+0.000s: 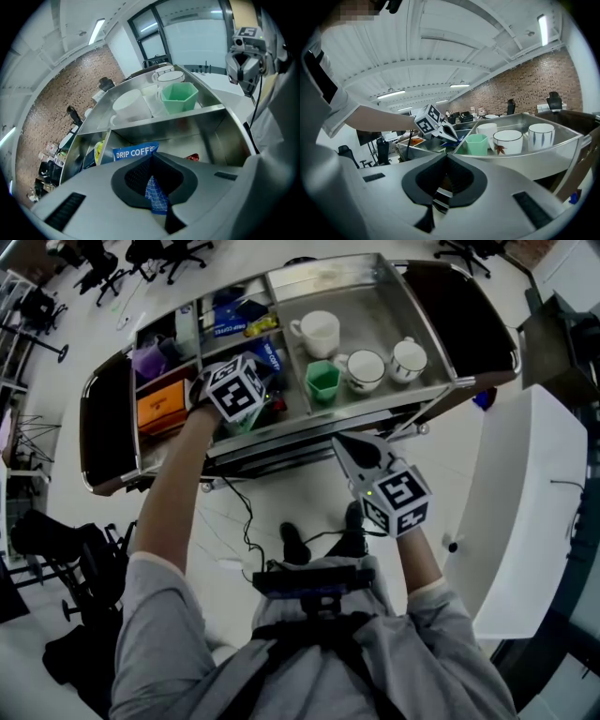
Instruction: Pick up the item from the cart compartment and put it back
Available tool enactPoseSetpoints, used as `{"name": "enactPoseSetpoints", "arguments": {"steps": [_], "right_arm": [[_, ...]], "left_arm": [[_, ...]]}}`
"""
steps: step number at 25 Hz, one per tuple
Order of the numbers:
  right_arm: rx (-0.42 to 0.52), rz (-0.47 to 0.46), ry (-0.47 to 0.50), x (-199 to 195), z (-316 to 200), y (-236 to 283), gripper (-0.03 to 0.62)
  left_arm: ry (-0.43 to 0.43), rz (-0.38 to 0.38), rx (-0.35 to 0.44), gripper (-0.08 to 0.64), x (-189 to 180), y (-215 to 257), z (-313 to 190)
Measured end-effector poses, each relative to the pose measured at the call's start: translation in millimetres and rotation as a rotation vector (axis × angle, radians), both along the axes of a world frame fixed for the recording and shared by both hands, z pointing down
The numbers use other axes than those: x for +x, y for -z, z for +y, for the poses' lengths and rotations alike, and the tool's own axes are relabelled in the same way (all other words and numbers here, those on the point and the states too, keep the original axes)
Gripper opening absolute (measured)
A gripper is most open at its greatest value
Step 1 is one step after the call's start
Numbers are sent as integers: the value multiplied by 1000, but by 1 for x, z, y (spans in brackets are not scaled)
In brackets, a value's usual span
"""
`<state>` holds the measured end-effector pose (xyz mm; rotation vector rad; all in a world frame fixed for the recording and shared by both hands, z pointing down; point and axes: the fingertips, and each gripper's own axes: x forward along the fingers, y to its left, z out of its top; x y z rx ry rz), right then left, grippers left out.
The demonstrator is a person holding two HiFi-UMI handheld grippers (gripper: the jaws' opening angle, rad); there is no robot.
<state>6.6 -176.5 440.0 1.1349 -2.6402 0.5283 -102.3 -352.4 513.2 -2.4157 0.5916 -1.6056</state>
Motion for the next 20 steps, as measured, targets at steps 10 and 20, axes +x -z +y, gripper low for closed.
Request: {"name": "enactPoseSetpoints", "arguments": {"steps": [10, 20], "right_arm": [[-7, 9, -17, 7, -3, -9, 9], [1, 0, -15, 5, 1, -6, 9]], "left_arm": [[-5, -11, -6, 20, 4, -16, -1], [37, 30, 27, 124, 2, -3, -4]]}}
